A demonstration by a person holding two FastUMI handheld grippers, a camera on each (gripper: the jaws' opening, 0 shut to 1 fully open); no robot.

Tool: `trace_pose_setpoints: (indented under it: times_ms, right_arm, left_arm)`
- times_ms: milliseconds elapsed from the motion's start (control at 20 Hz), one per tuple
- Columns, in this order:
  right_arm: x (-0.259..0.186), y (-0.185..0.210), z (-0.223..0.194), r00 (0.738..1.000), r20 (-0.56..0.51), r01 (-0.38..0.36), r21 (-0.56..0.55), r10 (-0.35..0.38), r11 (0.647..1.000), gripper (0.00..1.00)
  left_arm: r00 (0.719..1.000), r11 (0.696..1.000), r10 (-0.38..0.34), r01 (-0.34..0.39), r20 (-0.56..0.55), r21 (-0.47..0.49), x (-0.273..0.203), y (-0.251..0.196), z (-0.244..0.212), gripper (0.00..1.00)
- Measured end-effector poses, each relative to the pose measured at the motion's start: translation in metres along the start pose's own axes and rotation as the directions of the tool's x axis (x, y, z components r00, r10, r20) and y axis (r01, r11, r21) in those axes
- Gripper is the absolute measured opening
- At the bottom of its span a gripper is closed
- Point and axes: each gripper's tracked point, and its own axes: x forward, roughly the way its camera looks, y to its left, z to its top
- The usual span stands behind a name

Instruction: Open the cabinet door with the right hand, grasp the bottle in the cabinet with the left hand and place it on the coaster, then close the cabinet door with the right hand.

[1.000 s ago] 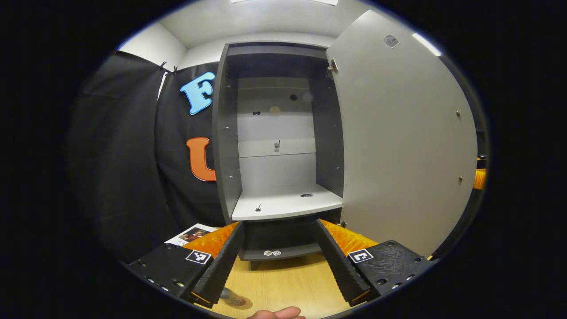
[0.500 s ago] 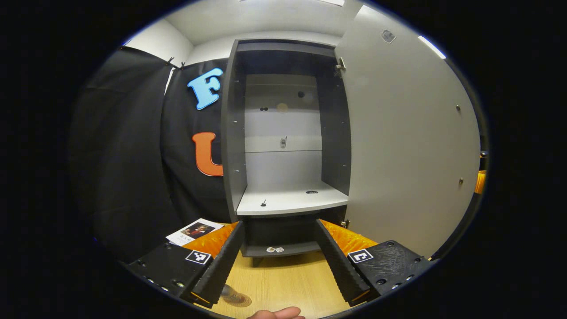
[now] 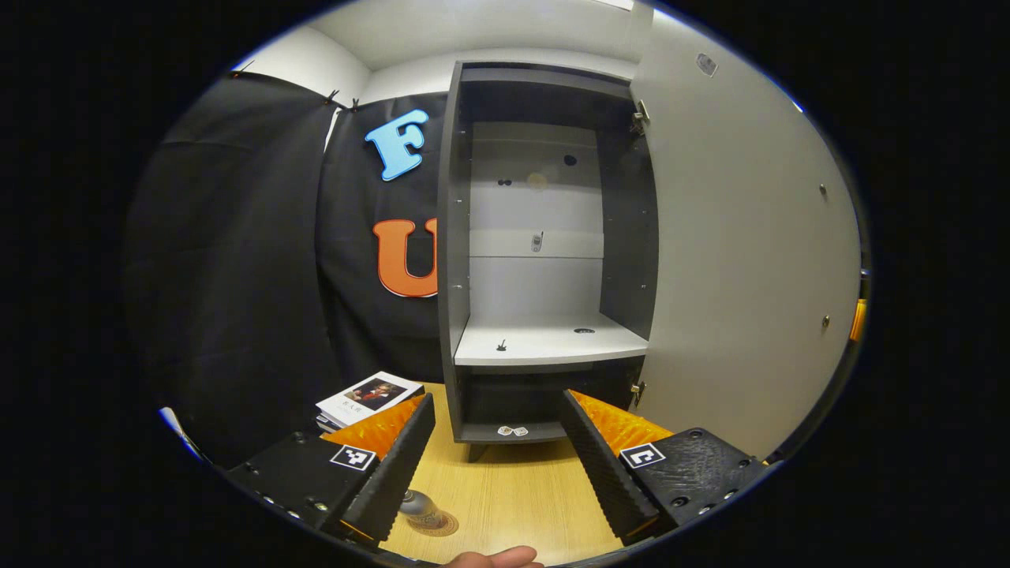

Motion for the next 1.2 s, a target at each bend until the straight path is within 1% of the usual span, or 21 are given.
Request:
trace_pose_setpoints:
  times_ms: [100,150,200,300,450,500,550,700,950,1000,1050,1100,1150,1200]
  right_arm:
    - [0.002,0.005,0.000,1.000,0.001,-0.021,-0.002,0.021,1.000,0.97]
    - [0.003,0.008,-0.001,0.999,0.001,-0.032,0.001,0.032,0.999,0.92]
    - [0.004,0.011,0.000,0.999,0.001,-0.041,0.005,0.041,0.999,0.97]
    - [0.007,0.015,0.000,0.998,-0.002,-0.063,0.018,0.063,0.998,0.97]
    - [0.015,0.022,0.003,0.995,0.000,-0.099,0.023,0.099,0.995,0.97]
    - [0.016,0.025,0.004,0.994,0.000,-0.110,0.023,0.110,0.994,0.97]
    - [0.020,0.027,0.005,0.993,0.001,-0.120,0.022,0.120,0.993,0.97]
    - [0.029,0.037,0.008,0.988,0.008,-0.152,0.017,0.152,0.988,0.97]
    - [0.050,0.045,0.014,0.973,0.013,-0.229,0.010,0.229,0.973,0.98]
    - [0.053,0.047,0.016,0.971,0.016,-0.240,0.010,0.240,0.971,0.98]
    - [0.056,0.051,0.016,0.968,0.015,-0.253,0.009,0.252,0.968,0.98]
    - [0.059,0.055,0.017,0.964,0.019,-0.265,0.009,0.265,0.964,0.98]
    - [0.062,0.055,0.016,0.960,0.020,-0.279,0.006,0.279,0.960,0.94]
    - [0.067,0.057,0.017,0.956,0.022,-0.293,0.003,0.293,0.956,0.98]
  left_arm:
    - [1.000,1.000,0.016,-0.016,-0.001,0.002,0.001,0.005,-0.001,0.96]
    - [1.000,1.000,0.020,-0.020,-0.007,-0.001,0.001,0.007,-0.003,0.96]
    - [1.000,1.000,0.023,-0.023,-0.014,-0.008,0.000,0.007,-0.005,0.97]
    - [1.000,0.999,0.022,-0.022,-0.015,-0.026,-0.001,0.007,-0.004,0.97]
    - [0.999,0.999,0.032,-0.032,-0.007,-0.029,-0.002,0.012,-0.003,0.97]
    - [0.999,0.999,0.039,-0.039,-0.008,-0.025,-0.002,0.016,-0.004,1.00]
    - [0.999,0.999,0.044,-0.044,-0.007,-0.026,-0.003,0.019,-0.004,0.96]
    - [0.998,0.997,0.067,-0.067,-0.006,-0.026,-0.006,0.030,-0.004,0.97]
    - [0.993,0.993,0.114,-0.114,-0.015,-0.010,-0.012,0.052,-0.010,0.97]
    - [0.992,0.992,0.126,-0.126,-0.018,-0.007,-0.014,0.056,-0.010,1.00]
    - [0.990,0.990,0.138,-0.138,-0.021,-0.007,-0.016,0.061,-0.012,0.97]
    - [0.988,0.989,0.150,-0.150,-0.024,-0.010,-0.017,0.066,-0.013,0.97]
    - [0.986,0.986,0.164,-0.164,-0.026,-0.011,-0.019,0.071,-0.014,0.97]
    - [0.984,0.984,0.175,-0.176,-0.027,-0.012,-0.021,0.075,-0.014,0.97]
